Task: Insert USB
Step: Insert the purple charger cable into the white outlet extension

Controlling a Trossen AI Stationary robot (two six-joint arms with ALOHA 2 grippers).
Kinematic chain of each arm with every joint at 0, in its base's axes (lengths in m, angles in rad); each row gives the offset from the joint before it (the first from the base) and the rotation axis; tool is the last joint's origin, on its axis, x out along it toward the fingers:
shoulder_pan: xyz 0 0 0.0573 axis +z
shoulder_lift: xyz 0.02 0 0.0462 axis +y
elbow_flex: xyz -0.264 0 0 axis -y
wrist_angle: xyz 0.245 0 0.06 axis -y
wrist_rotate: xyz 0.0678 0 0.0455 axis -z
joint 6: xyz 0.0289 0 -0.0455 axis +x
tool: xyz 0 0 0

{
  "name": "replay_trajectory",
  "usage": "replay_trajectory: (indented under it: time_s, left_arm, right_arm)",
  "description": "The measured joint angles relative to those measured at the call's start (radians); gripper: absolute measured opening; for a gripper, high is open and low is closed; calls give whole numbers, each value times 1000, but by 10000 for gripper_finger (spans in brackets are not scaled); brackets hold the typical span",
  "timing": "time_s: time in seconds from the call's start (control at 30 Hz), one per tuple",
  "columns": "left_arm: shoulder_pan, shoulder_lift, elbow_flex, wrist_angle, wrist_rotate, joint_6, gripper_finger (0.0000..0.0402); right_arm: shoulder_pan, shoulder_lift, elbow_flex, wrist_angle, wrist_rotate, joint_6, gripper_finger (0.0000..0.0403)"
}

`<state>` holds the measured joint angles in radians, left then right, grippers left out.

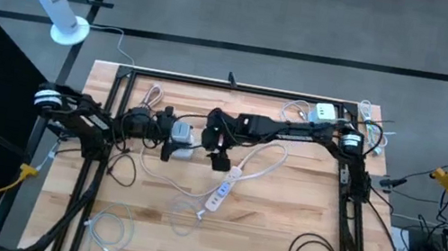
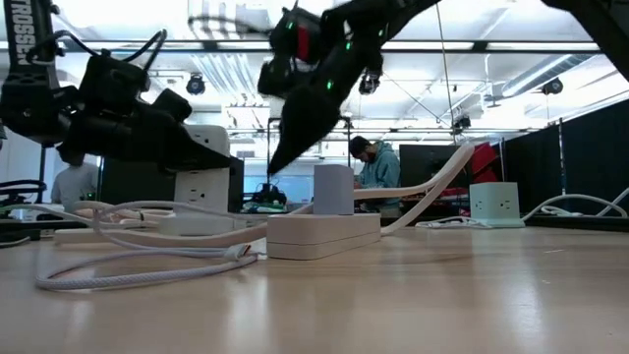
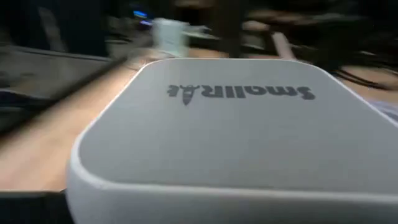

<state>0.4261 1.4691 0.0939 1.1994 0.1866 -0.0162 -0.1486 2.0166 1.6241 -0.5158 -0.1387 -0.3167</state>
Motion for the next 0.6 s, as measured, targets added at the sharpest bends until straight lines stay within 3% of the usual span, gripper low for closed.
replay_trajectory:
  time_s: [0.13,0.3,0.37,0.53,0.6]
  left_arm:
    - [125,-34,28,-29,-43,-41,287]
    - [246,-92,100,-108,36,-82,287]
    - [278,-120,155,-245,25,-49,287]
    - [347,-139,375,-790,-159,57,287]
    - [361,-125,460,-913,-178,91,287]
  right_arm:
    - [0,-46,0,-11,0,-1,286]
    - [0,-70,0,-17,0,2,288]
    - [0,-69,0,-22,0,2,283]
    - [0,-58,-1,-22,0,-11,268]
    - [0,-55,-2,-18,0,-16,263]
